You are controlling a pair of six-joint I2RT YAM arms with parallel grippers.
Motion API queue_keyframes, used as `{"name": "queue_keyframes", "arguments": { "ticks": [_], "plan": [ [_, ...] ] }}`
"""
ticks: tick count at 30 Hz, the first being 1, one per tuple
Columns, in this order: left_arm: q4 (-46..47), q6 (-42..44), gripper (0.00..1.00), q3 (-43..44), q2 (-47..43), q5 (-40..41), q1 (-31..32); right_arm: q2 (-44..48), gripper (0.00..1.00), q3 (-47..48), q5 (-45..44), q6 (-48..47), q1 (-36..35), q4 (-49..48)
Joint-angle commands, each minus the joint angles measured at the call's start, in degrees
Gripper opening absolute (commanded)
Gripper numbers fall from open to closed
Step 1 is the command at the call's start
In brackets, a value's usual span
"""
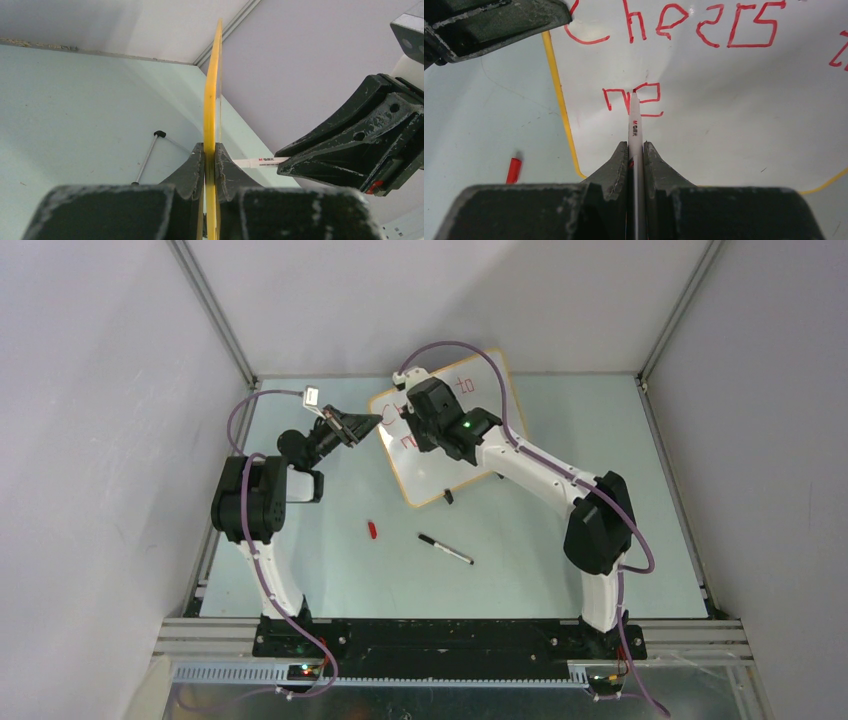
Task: Write a sentence on the whiteboard
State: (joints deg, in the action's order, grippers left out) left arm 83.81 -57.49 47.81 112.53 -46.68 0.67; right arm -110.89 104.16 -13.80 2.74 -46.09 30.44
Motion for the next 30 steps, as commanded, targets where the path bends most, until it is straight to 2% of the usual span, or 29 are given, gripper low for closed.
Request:
{"name": "queue_keyframes", "arguments": {
  "ticks": [1, 11, 19, 30],
  "plan": [
    [3.82, 0.44, 0.0, 0.04, -1.07, -0.88, -0.21, -0.2, 0.0, -0.42, 1.17, -0.27, -0.44, 0.31],
    [3.82, 0.45, 0.0, 0.04, -1.1, -0.88, -0.19, 0.27, 0.0, -0.43, -0.02, -0.3, -0.55, 0.49],
    [3.82, 0.48, 0.0, 0.0, -1.16, -0.96, -0.23, 7.38, 0.0, -3.49, -2.52, -1.26, -0.52, -2.35],
    [3.82, 0.54, 0.0, -0.13, -1.22, -0.9, -0.23, 14.48, 0.0, -13.7, -4.67, -1.5, 1.04, -7.99]
  ]
}}
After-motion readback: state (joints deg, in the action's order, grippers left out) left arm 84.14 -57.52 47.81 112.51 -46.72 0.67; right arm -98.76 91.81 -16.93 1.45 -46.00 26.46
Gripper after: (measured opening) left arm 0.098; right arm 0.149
